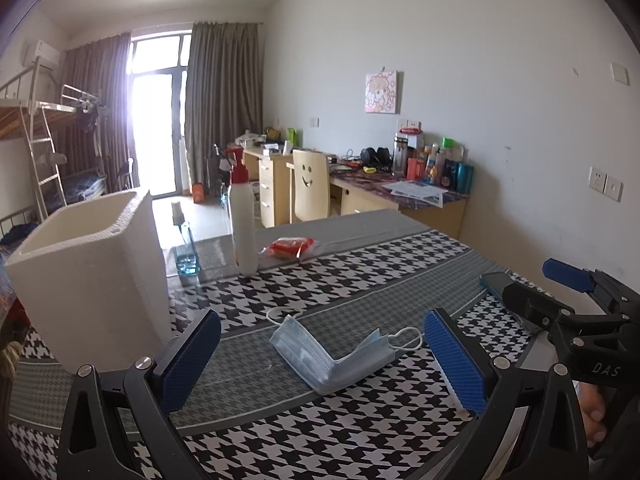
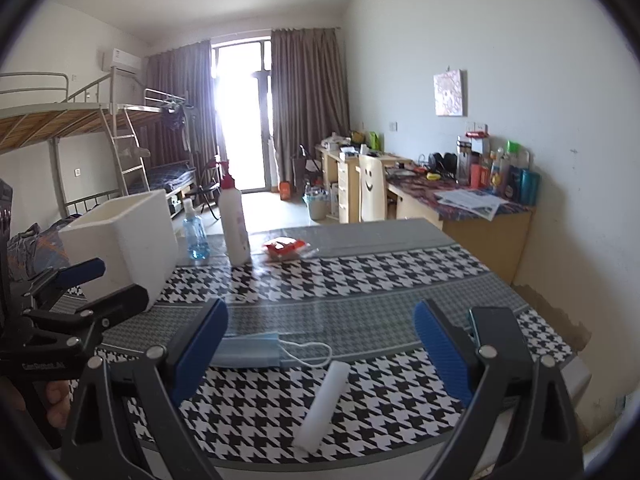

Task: Organize soft objects
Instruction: 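Move both tools back toward the blue face mask and white roller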

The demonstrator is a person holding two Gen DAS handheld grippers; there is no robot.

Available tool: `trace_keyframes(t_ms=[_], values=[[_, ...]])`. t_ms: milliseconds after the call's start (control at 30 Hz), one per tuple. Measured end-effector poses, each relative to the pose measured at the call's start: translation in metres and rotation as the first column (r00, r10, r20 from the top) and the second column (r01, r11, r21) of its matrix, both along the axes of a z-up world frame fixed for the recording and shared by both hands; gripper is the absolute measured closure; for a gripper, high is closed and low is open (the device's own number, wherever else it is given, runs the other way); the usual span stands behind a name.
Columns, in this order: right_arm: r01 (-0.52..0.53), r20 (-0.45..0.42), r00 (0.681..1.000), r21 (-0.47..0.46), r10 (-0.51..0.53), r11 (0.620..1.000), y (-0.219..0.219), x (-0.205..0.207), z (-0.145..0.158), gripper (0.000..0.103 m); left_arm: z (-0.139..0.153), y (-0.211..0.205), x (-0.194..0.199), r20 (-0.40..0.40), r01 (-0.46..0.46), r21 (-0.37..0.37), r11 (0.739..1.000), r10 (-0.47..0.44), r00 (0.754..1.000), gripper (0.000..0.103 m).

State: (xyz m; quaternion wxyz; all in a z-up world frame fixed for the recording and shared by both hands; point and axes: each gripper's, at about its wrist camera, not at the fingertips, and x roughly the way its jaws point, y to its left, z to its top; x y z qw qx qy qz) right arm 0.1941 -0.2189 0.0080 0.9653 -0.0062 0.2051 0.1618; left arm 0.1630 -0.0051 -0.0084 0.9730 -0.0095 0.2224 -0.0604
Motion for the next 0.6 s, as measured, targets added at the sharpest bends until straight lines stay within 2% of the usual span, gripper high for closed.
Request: trace_keyframes(t_ms=[600], values=[[0.032,-0.118,0.992,-0.027,-0.035,0.999,-0.012,0.017,-0.04,0.007,-0.035,-0.018,0.03,-0.117,0.028,0.065,0.998,-0.02,0.993,0.001]])
